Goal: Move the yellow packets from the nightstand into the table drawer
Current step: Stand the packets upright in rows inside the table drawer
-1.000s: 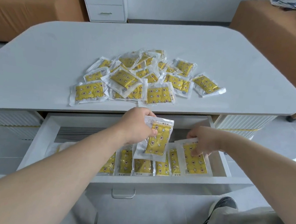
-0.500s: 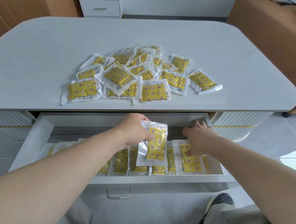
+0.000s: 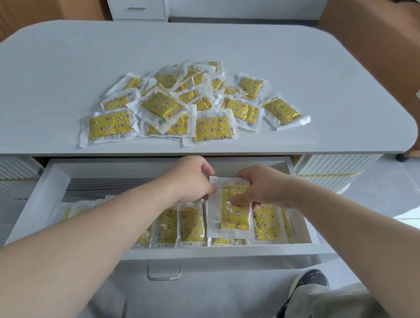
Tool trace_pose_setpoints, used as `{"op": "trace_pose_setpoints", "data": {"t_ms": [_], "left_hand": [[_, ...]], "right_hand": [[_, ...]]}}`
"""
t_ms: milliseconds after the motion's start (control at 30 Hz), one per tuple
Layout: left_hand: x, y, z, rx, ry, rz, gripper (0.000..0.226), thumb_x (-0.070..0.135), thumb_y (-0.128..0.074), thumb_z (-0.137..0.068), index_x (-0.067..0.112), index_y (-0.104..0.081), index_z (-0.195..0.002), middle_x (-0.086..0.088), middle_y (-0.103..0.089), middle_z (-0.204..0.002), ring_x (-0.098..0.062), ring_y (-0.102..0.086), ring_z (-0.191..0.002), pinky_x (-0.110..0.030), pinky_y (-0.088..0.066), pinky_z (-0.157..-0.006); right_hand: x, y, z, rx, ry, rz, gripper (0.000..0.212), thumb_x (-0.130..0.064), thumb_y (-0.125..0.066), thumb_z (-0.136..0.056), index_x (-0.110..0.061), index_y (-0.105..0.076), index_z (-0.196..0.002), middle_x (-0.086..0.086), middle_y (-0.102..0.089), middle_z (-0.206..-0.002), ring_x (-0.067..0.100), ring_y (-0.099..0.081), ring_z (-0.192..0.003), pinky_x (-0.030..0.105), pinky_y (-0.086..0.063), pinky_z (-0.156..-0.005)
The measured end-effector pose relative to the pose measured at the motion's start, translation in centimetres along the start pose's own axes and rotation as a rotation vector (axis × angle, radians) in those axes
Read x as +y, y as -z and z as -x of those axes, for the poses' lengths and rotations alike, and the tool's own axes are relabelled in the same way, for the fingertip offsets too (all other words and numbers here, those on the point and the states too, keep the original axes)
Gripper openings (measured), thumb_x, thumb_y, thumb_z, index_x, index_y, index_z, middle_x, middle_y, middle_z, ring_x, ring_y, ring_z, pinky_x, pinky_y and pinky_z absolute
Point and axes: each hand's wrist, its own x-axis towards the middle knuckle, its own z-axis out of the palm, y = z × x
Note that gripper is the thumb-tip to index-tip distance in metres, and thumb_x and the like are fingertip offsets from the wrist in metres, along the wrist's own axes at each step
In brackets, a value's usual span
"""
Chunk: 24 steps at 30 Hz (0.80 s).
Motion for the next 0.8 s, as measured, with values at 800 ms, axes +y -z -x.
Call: {"op": "trace_pose_setpoints", "data": {"t_ms": [800], "left_hand": [[0.3,4.7,2.1,0.317,-0.241,-0.338,0.011,0.024,-0.070,-0.091,0.025,-0.064,-0.100,0.012,-0.068,-0.084,-0.010,-0.064,-0.086,-0.033,-0.054,-0.080]], "right_hand": [[-3.3,-3.5,0.5,0.104,0.025,0.918,0.049,-0.042,-0.068,-0.090,-0.018,-0.049,-0.128,0.006,-0.052,-0.122,0.026,-0.059,-0.102,0.035,-0.053,-0.073]]}}
